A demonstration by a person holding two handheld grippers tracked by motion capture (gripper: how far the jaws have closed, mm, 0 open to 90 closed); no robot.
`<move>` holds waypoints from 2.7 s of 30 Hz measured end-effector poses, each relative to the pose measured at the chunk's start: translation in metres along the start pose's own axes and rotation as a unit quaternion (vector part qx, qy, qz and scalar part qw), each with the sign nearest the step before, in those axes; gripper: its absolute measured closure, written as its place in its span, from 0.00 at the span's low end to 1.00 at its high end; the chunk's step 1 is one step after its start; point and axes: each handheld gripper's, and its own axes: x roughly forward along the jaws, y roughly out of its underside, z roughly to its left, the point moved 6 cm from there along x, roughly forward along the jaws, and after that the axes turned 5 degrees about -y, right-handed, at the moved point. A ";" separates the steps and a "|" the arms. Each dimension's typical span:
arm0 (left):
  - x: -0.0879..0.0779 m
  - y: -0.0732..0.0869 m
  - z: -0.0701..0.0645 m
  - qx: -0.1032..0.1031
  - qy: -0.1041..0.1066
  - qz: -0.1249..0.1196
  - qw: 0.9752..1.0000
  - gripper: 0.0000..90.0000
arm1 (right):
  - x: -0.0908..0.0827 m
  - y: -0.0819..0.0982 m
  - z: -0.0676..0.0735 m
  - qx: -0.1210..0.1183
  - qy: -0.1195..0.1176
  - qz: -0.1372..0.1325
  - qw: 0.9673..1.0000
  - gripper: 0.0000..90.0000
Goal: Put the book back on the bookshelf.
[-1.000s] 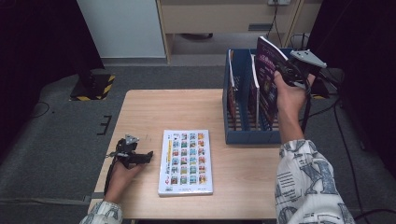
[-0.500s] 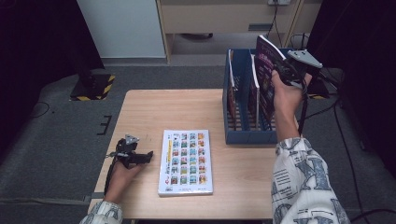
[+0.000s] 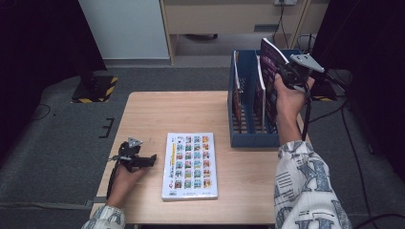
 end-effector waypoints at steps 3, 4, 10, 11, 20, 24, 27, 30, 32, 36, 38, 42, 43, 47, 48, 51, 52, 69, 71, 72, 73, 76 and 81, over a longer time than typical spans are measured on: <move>0.000 0.000 0.000 0.000 0.000 0.000 1.000 0.00 | 0.002 0.002 0.001 -0.002 0.000 -0.002 1.000 0.93; 0.000 0.000 0.000 -0.001 0.000 0.000 1.000 0.00 | 0.002 0.002 0.001 -0.002 0.000 -0.002 1.000 0.93; 0.000 0.000 0.000 -0.001 0.000 0.000 1.000 0.00 | 0.004 0.004 0.001 0.002 0.000 -0.007 1.000 0.93; 0.000 0.000 0.000 0.000 0.000 0.000 1.000 0.00 | 0.003 0.004 0.001 0.004 0.000 -0.007 1.000 0.93; 0.000 0.000 0.000 -0.001 -0.001 0.000 1.000 0.00 | 0.003 0.009 0.001 0.007 -0.006 -0.005 1.000 0.93; 0.000 0.000 0.000 0.000 -0.001 0.001 1.000 0.00 | 0.004 0.012 0.001 0.007 -0.005 -0.006 1.000 0.93; 0.000 0.000 0.000 0.000 -0.001 0.000 1.000 0.00 | 0.005 0.014 0.001 0.011 -0.003 -0.007 1.000 0.93; 0.000 0.000 0.000 -0.001 -0.001 0.001 1.000 0.00 | 0.005 0.017 -0.001 0.015 -0.001 -0.009 1.000 0.93; 0.000 0.000 0.000 -0.003 -0.001 0.000 1.000 0.00 | 0.005 0.019 -0.002 0.015 0.000 -0.010 1.000 0.93; 0.000 0.000 0.000 -0.003 -0.001 0.000 1.000 0.00 | 0.005 0.024 -0.004 0.018 0.002 -0.009 1.000 0.93; 0.000 0.000 0.000 -0.003 -0.001 0.001 1.000 0.00 | 0.006 0.027 -0.005 0.019 0.004 -0.008 1.000 0.93; 0.000 0.000 0.000 -0.003 -0.001 0.001 1.000 0.00 | 0.007 0.033 -0.006 0.017 0.005 -0.004 1.000 0.93; 0.000 0.000 0.000 -0.003 -0.001 0.001 1.000 0.00 | 0.007 0.035 -0.005 0.016 0.004 -0.001 1.000 0.93; 0.000 0.000 0.000 0.000 -0.001 0.003 1.000 0.00 | 0.009 0.040 -0.005 0.019 0.004 -0.002 1.000 0.93; 0.000 0.000 0.000 0.000 -0.001 0.003 1.000 0.00 | 0.009 0.041 -0.005 0.020 0.002 -0.001 1.000 0.93; 0.000 0.000 0.000 0.000 -0.001 0.003 1.000 0.00 | 0.011 0.044 -0.004 0.021 0.000 0.000 1.000 0.93; 0.000 0.000 0.000 0.000 -0.001 0.003 1.000 0.00 | 0.011 0.045 -0.004 0.020 -0.001 0.000 1.000 0.93; 0.000 0.000 0.000 -0.002 -0.002 0.002 1.000 0.00 | 0.014 0.060 -0.007 0.026 -0.008 -0.001 1.000 0.92; 0.000 0.000 0.000 -0.002 -0.002 0.002 1.000 0.00 | 0.015 0.063 -0.007 0.026 -0.009 0.000 1.000 0.92; 0.000 0.000 0.000 -0.002 -0.002 0.002 1.000 0.00 | 0.015 0.064 -0.007 0.028 -0.010 -0.001 1.000 0.92; 0.000 0.000 0.000 -0.002 -0.002 0.002 1.000 0.00 | 0.015 0.065 -0.007 0.028 -0.012 -0.001 1.000 0.92; 0.000 0.000 0.000 -0.001 -0.003 0.003 1.000 0.00 | 0.017 0.068 -0.008 0.029 -0.011 -0.002 1.000 0.92; 0.000 0.000 0.000 -0.002 -0.003 0.003 1.000 0.00 | 0.017 0.070 -0.008 0.029 -0.013 -0.004 0.999 0.91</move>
